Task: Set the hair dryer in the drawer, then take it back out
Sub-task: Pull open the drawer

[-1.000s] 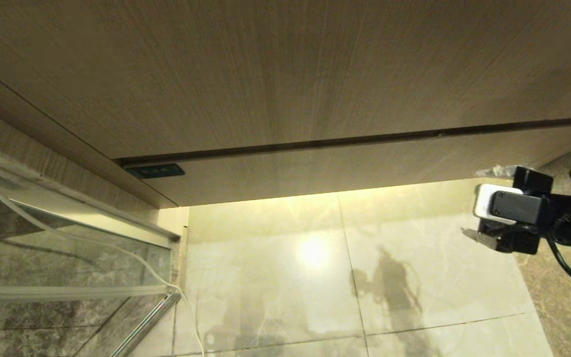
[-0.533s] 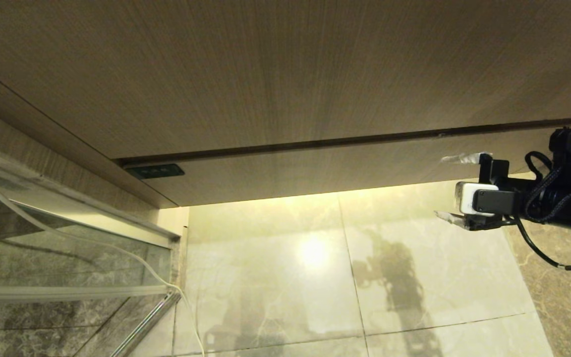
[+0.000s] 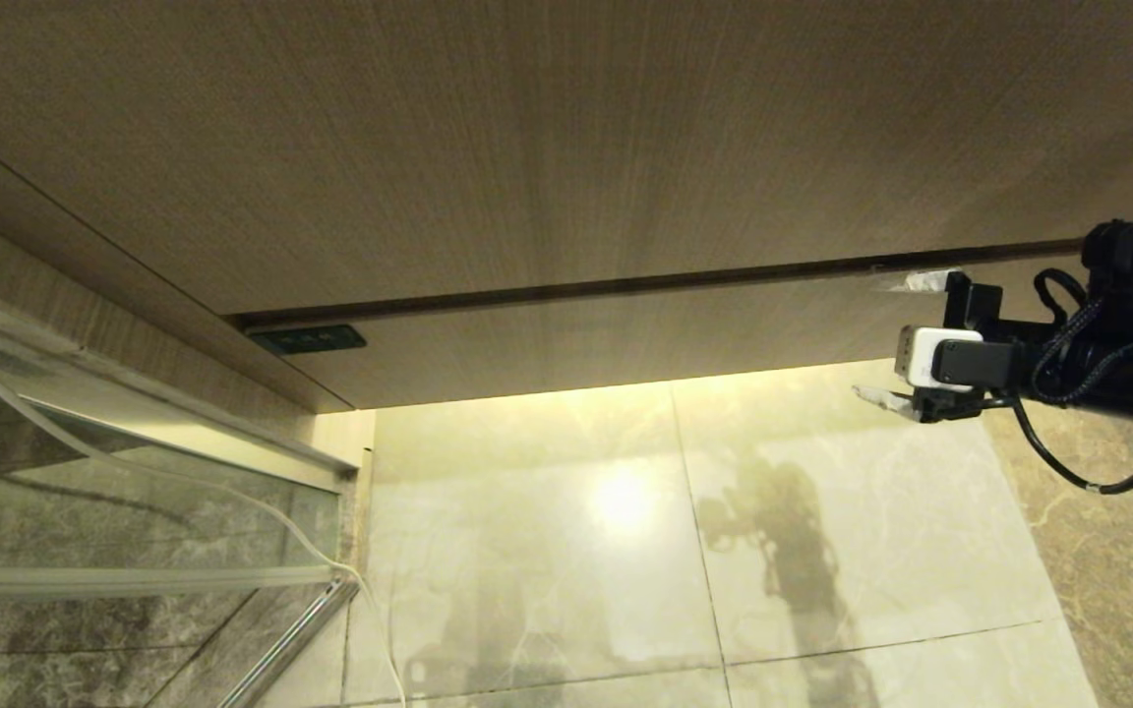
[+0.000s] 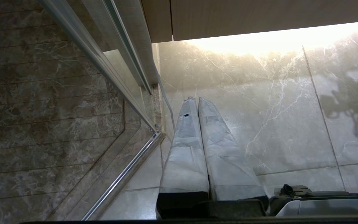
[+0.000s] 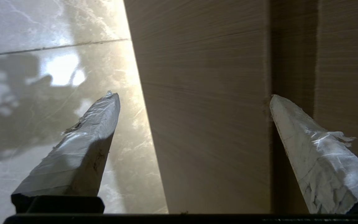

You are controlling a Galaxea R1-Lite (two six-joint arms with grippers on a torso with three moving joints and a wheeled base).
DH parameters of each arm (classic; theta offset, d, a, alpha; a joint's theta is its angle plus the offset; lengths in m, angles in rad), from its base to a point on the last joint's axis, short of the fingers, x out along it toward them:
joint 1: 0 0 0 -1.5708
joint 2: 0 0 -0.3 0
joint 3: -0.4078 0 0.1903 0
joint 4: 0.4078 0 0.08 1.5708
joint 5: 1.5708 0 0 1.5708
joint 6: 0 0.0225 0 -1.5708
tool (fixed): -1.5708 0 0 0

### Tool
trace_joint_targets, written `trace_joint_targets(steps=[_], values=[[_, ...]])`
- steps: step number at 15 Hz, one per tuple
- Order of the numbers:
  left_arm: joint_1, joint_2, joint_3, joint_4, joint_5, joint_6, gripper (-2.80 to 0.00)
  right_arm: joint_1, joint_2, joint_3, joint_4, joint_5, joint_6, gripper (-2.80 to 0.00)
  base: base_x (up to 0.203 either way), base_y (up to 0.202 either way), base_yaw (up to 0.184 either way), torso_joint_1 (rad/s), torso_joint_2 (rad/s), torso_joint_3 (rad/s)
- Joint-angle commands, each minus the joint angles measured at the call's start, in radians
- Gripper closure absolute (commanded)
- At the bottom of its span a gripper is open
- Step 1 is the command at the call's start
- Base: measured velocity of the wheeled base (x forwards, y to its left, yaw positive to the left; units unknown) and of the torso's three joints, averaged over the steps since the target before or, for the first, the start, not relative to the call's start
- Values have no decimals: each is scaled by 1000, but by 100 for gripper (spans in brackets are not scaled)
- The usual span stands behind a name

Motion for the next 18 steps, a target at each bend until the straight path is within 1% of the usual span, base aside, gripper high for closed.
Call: trace_joint_targets(steps=[1, 3, 8, 13, 18], values=[[0, 0, 0, 0, 0, 0, 0, 1, 26, -30, -5, 2, -7, -280, 0, 0, 0, 0, 0, 0], [0, 0, 0, 0, 0, 0, 0, 2, 48, -66, -8, 1, -7, -280, 0, 0, 0, 0, 0, 0], [0, 0, 0, 0, 0, 0, 0, 3, 94, -94, -9, 0, -7, -280, 0, 0, 0, 0, 0, 0], [0, 0, 2, 0, 1, 0, 0, 4, 167, -175, -13, 0, 11, -280, 0, 0, 0, 0, 0, 0], [0, 0, 2, 0, 0, 0, 0, 3, 176, -159, -1, -5, 10, -280, 0, 0, 0, 0, 0, 0]])
